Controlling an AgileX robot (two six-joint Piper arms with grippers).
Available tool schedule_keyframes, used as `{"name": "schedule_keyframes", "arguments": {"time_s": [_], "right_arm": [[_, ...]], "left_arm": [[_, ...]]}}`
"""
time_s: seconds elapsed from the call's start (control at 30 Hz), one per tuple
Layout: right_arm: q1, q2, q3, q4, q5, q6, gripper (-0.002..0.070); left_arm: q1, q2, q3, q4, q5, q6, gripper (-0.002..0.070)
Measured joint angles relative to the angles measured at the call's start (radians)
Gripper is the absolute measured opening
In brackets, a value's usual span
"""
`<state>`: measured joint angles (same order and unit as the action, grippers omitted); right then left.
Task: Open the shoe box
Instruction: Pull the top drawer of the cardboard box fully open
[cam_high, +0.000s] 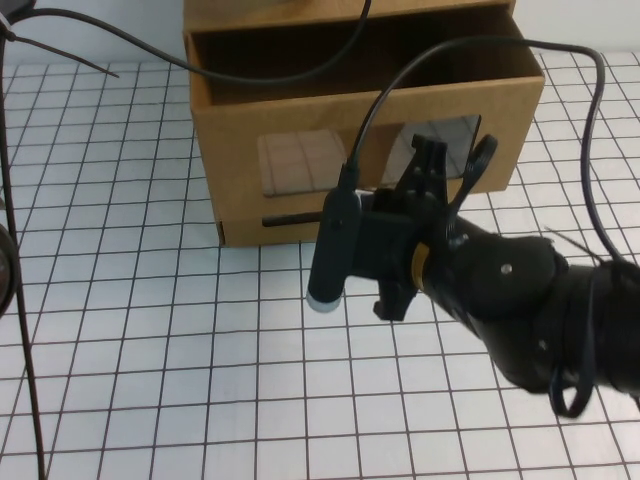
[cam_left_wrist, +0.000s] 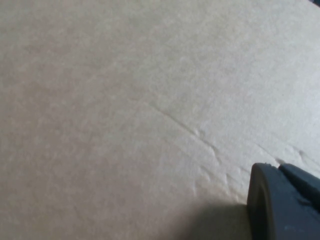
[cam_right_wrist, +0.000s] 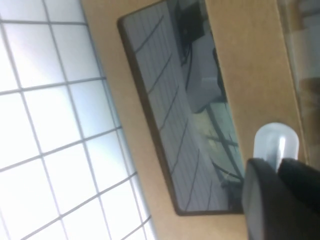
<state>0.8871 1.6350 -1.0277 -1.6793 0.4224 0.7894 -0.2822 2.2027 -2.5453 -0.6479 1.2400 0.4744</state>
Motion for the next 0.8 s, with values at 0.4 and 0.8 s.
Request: {"name": "schedule_keyframes", "arguments": {"time_s": [0.4,0.8], "right_arm": [[0.129,-0.061,0.033,0.235,0.128,-0.089,0.0013],[0.212,-0.063,0.033,0.389,0.216,-0.222,0.0011]], "left_arm": [[0.0,0.0,0.0,0.002,0.0,-0.009,-0.0002],[0.0,0.0,0.0,0.005,0.0,-0.012,-0.0002]]}}
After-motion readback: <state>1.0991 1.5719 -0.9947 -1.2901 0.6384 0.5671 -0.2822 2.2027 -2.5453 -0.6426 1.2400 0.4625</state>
